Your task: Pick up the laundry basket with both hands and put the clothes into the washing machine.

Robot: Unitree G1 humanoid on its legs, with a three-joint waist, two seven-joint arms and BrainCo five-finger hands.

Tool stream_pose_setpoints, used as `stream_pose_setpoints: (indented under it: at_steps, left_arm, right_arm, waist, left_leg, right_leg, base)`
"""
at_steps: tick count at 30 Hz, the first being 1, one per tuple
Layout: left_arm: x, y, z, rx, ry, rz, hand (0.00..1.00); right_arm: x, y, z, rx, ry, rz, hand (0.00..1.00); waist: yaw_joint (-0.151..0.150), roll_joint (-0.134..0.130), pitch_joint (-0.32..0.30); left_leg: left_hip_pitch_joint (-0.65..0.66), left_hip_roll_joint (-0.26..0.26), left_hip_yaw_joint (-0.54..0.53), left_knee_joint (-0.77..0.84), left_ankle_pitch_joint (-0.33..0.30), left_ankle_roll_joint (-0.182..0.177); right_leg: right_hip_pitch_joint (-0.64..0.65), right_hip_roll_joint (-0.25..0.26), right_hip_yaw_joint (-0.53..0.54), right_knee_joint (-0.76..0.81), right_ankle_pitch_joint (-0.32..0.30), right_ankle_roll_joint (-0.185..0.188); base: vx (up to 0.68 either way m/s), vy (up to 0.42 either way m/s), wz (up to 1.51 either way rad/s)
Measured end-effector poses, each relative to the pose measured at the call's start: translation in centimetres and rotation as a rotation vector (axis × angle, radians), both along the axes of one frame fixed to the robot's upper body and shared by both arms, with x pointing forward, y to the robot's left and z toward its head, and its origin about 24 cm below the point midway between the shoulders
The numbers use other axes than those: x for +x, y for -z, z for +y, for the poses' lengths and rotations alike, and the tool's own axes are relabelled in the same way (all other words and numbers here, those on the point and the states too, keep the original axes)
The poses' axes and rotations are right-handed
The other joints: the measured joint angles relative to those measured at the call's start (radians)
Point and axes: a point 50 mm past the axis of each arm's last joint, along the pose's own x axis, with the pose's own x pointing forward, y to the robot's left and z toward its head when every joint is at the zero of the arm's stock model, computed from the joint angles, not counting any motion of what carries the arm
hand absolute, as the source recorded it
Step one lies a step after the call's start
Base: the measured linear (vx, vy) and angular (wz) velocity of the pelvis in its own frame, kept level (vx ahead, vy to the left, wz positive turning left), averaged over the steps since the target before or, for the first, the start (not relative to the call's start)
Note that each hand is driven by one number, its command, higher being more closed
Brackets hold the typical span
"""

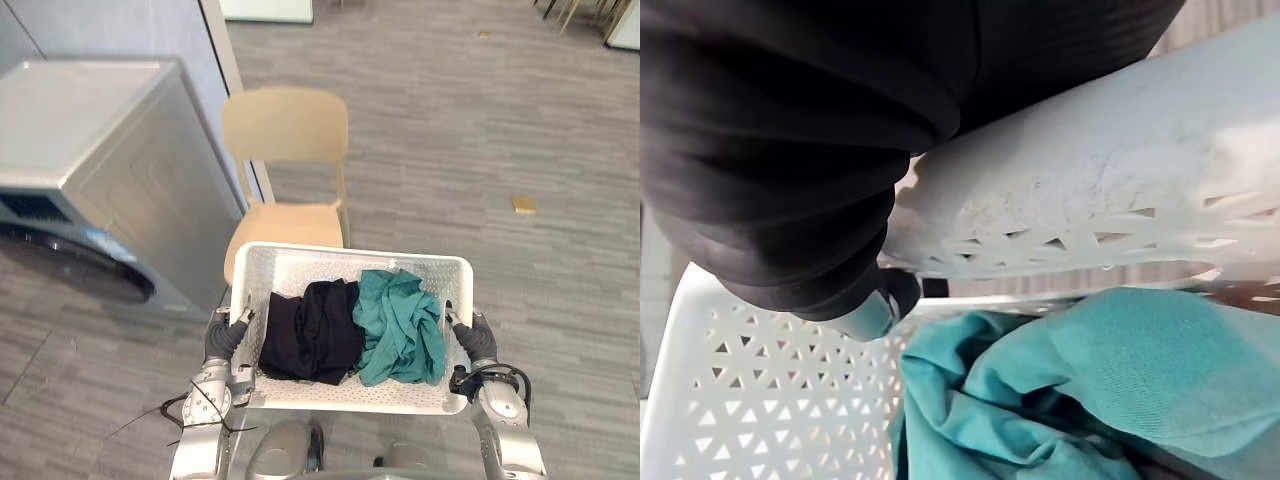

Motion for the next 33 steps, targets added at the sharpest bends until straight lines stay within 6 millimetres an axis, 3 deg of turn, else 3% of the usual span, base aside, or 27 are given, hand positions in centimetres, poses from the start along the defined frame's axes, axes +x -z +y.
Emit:
stream_pose_setpoints:
  at_steps: [1,3,4,5,7,9,11,12,14,17,19,20,21,23,25,27,29,30,32,33]
  left_arm:
    - [-0.1,0.0,0.2,0.002,-0.01,0.002,1.0]
    - [-0.3,0.1,0.4,0.004,-0.019,0.008,1.0]
    - [-0.7,0.2,0.5,0.014,-0.018,0.017,1.0]
    - [-0.9,0.7,0.1,0.011,-0.026,0.04,1.0]
    - [-1.6,1.1,0.3,0.01,-0.071,0.06,1.0]
    - [-2.8,1.3,0.8,0.009,-0.123,0.078,1.0]
    - [-3.6,1.2,1.1,0.018,-0.138,0.081,1.0]
    - [-4.2,1.1,1.4,0.019,-0.157,0.081,1.0]
    - [-4.6,1.2,1.5,0.009,-0.186,0.091,1.0]
    - [-5.5,1.7,1.7,0.001,-0.21,0.119,1.0]
    - [-5.7,1.8,1.5,-0.001,-0.207,0.129,1.0]
    - [-5.8,1.8,1.8,0.015,-0.208,0.133,1.0]
    - [-5.8,1.7,2.1,0.037,-0.206,0.135,1.0]
    - [-5.9,1.6,2.5,0.053,-0.211,0.138,1.0]
    - [-6.0,1.3,3.0,0.069,-0.229,0.129,1.0]
    - [-5.6,0.9,3.2,0.081,-0.232,0.108,1.0]
    - [-5.2,0.6,3.4,0.085,-0.24,0.087,1.0]
    - [-4.8,0.2,3.7,0.087,-0.249,0.065,1.0]
    - [-4.7,0.0,4.2,0.094,-0.269,0.057,1.0]
    - [-4.5,-0.1,4.5,0.099,-0.281,0.049,1.0]
  right_arm:
    - [-0.2,0.0,0.2,0.0,-0.009,-0.002,1.0]
    - [-0.5,-0.1,0.4,0.001,-0.015,-0.007,1.0]
    - [-1.1,0.2,0.8,0.01,-0.02,0.004,1.0]
    - [-1.5,0.4,0.6,-0.004,-0.02,0.017,1.0]
    - [-1.9,0.4,0.8,-0.009,-0.037,0.024,1.0]
    - [-2.5,0.0,1.4,-0.01,-0.066,0.017,1.0]
    - [-2.7,0.0,1.6,-0.002,-0.069,0.017,1.0]
    - [-2.6,0.0,1.8,0.004,-0.073,0.017,1.0]
    - [-2.6,0.0,2.0,0.009,-0.085,0.015,1.0]
    - [-2.8,0.4,2.3,0.022,-0.114,0.037,1.0]
    - [-3.3,0.7,2.3,0.025,-0.118,0.053,1.0]
    - [-3.5,0.8,2.6,0.046,-0.11,0.061,1.0]
    - [-3.6,1.0,2.9,0.066,-0.101,0.069,1.0]
    - [-3.6,1.1,3.1,0.073,-0.103,0.075,1.0]
    - [-3.4,1.0,3.7,0.092,-0.107,0.065,1.0]
    - [-2.9,0.8,3.9,0.099,-0.112,0.05,1.0]
    - [-2.2,0.4,4.2,0.1,-0.126,0.025,1.0]
    - [-1.5,0.1,4.5,0.098,-0.142,0.008,1.0]
    - [-0.3,0.4,5.3,0.106,-0.169,0.009,1.0]
    - [0.2,0.3,5.6,0.109,-0.182,0.004,1.0]
  waist:
    - [-0.019,0.015,-0.003]
    - [-0.023,0.02,-0.001]
    - [-0.026,-0.021,-0.018]
    - [-0.021,0.008,-0.003]
    - [-0.019,0.015,0.003]
    - [0.009,0.017,0.016]
    - [0.01,0.01,0.015]
    - [0.012,0.01,0.015]
    - [0.014,0.012,0.012]
    - [0.007,0.038,-0.004]
    - [0.003,0.067,-0.022]
    - [0.002,0.049,-0.024]
    - [0.005,0.005,-0.028]
    - [0.012,-0.028,-0.038]
    - [0.014,-0.039,-0.045]
    - [0.014,-0.034,-0.042]
    - [0.023,-0.012,-0.03]
    - [0.034,0.011,-0.015]
    - [0.028,0.023,-0.004]
    - [0.032,0.022,0.016]
  left_leg:
    - [0.045,0.04,-0.035,-0.031,-0.018,-0.022]
    - [0.065,0.067,-0.062,-0.036,-0.037,-0.061]
    - [0.063,0.057,-0.068,0.0,-0.074,-0.1]
    - [0.062,0.101,-0.101,0.086,-0.116,-0.127]
    - [-0.011,0.138,-0.094,0.273,-0.088,-0.123]
    - [-0.144,0.218,-0.044,0.552,-0.061,-0.108]
    - [-0.185,0.266,-0.031,0.54,-0.062,-0.103]
    - [-0.184,0.307,-0.034,0.424,-0.062,-0.103]
    - [-0.177,0.322,-0.071,0.282,-0.059,-0.107]
    - [-0.141,0.321,-0.127,0.07,-0.021,-0.146]
    - [-0.118,0.304,-0.104,-0.004,0.115,-0.124]
    - [-0.099,0.294,-0.088,-0.024,0.111,-0.219]
    - [-0.092,0.25,-0.08,-0.041,0.11,-0.224]
    - [-0.093,0.203,-0.06,-0.04,0.107,-0.219]
    - [-0.088,0.17,-0.045,-0.028,0.092,-0.193]
    - [-0.09,0.161,-0.013,-0.007,0.073,-0.173]
    - [-0.098,0.166,0.041,0.016,0.055,-0.158]
    - [-0.119,0.177,0.094,0.039,0.035,-0.139]
    - [-0.127,0.189,0.145,0.031,0.027,-0.124]
    - [-0.114,0.211,0.195,0.033,0.026,-0.115]
  right_leg:
    - [-0.089,0.029,-0.002,-0.146,-0.046,0.011]
    - [-0.139,0.04,0.031,-0.389,-0.047,0.035]
    - [-0.131,0.018,0.064,-0.653,0.06,0.065]
    - [-0.101,0.026,0.011,-0.621,0.088,0.053]
    - [-0.073,0.043,-0.021,-0.613,0.043,0.029]
    - [0.0,0.06,-0.034,-0.636,0.01,0.003]
    - [0.06,0.057,-0.044,-0.7,0.011,0.003]
    - [0.088,0.054,-0.038,-0.729,0.011,0.003]
    - [0.092,0.055,-0.024,-0.739,0.01,0.01]
    - [0.087,0.057,0.007,-0.742,0.0,0.053]
    - [0.087,0.054,0.014,-0.733,-0.015,0.09]
    - [0.088,0.03,0.022,-0.72,-0.032,0.119]
    - [0.086,-0.016,0.026,-0.717,-0.038,0.146]
    - [0.09,-0.063,0.029,-0.744,-0.021,0.181]
    - [0.109,-0.091,0.048,-0.785,0.002,0.21]
    - [0.107,-0.102,0.071,-0.809,0.03,0.22]
    - [0.075,-0.096,0.116,-0.825,0.067,0.223]
    - [0.028,-0.094,0.092,-0.824,0.11,0.193]
    - [0.008,-0.098,0.022,-0.863,0.168,0.169]
    - [-0.019,-0.105,-0.038,-0.753,0.114,0.147]
  base:
    - [0.47,-0.178,0.57]
    - [0.45,-0.232,0.62]
    - [0.56,-0.334,0.81]
    - [0.55,-0.331,0.77]
    - [0.36,-0.212,0.43]
    - [0.41,-0.245,0.14]
    - [0.37,-0.187,0.04]
    - [0.27,-0.098,0.0]
    - [0.22,0.032,-0.27]
    - [0.18,0.195,-0.35]
    - [0.17,0.347,-0.1]
    - [0.13,0.394,0.11]
    - [0.11,0.377,0.17]
    - [0.08,0.276,0.1]
    - [0.05,0.272,-0.06]
    - [-0.02,0.204,-0.45]
    - [-0.12,0.191,-0.99]
    - [-0.2,0.187,-1.17]
    - [-0.17,0.108,-1.01]
    - [-0.11,0.01,-0.7]
